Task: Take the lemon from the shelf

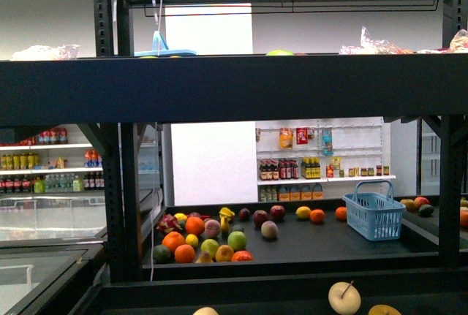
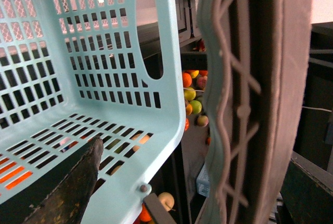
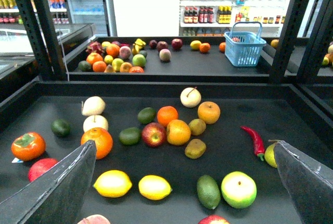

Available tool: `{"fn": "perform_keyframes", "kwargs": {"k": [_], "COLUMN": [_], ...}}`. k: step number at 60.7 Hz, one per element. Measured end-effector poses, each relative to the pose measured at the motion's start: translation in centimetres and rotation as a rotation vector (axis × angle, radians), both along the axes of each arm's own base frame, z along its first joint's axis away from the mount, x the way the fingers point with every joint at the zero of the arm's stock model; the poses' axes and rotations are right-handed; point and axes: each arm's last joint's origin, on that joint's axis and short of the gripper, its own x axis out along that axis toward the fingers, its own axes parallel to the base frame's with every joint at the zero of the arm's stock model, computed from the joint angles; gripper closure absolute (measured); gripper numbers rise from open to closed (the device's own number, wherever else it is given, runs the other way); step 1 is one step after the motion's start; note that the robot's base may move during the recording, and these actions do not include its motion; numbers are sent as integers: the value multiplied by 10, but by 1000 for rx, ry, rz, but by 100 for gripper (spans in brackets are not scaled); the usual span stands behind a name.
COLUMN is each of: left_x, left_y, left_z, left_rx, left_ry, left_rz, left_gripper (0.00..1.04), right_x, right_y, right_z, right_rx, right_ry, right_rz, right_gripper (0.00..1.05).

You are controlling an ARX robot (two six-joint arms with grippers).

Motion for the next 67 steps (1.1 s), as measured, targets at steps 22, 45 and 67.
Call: {"fn": "perform_keyframes", "kwargs": {"k": [22, 45, 67], "left_x": [17, 16, -2], "left_y": [-5, -8, -48], "left_z": [8, 10, 49], "left_rx": [32, 18, 187], "left_ry": [-29, -17, -5], "left_rz": [-10, -4, -121], "left_gripper": [41, 90, 91], "right_x": [0, 0, 0], "right_y": [0, 0, 0], "right_z": [0, 0, 0], "right_rx": [0, 0, 0], "right_ry": [0, 0, 0], "right_rz": [0, 0, 0], "right_gripper": [2, 2, 2]}}
